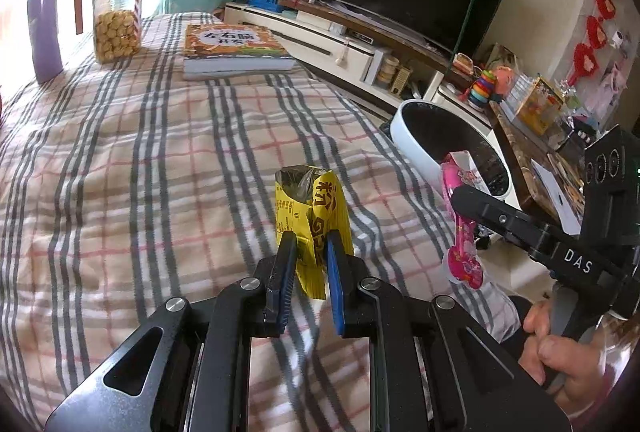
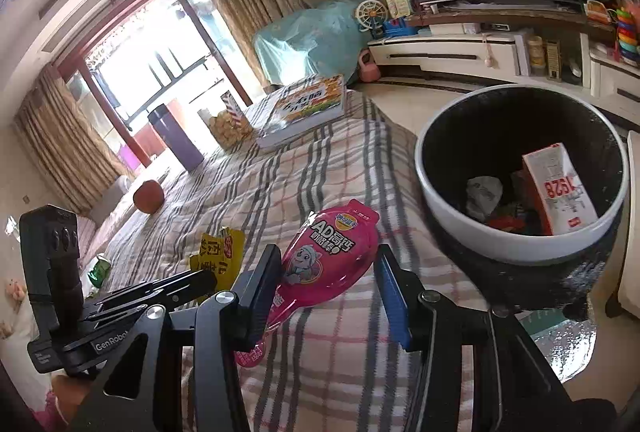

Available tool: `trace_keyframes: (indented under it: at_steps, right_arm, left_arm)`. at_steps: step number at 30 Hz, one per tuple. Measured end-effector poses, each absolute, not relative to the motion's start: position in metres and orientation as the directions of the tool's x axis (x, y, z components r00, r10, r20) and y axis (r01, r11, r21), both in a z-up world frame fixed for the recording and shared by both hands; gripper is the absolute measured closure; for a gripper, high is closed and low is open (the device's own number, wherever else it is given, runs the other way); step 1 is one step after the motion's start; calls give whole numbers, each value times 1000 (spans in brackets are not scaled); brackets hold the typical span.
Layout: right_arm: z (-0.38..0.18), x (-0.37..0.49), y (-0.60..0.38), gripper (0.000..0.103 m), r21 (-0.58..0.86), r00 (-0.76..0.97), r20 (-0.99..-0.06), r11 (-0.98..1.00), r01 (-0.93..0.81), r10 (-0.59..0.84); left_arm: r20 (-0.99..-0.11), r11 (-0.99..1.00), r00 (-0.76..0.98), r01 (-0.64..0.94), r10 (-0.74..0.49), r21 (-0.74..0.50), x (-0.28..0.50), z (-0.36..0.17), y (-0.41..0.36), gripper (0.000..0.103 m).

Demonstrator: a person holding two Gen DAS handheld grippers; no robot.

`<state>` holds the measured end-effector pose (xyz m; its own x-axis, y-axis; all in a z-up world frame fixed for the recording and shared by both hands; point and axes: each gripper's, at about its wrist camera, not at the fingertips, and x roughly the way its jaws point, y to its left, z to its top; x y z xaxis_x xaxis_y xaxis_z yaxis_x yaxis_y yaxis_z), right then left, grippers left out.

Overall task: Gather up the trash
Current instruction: 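Carry the yellow chip bag and pink lollipop in both grippers over the trash bin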

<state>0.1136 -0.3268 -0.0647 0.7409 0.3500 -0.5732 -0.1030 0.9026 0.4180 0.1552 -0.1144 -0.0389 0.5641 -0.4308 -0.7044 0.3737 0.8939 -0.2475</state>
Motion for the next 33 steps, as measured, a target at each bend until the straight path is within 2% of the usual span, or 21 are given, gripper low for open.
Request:
trace_keyframes:
  at_steps: [33]
  right_arm:
    - [-51,91,-408,54,441,812,-527,898,9,250]
  left_arm:
    - [-694,837,528,508,-489,-203,155,-20,-193,89]
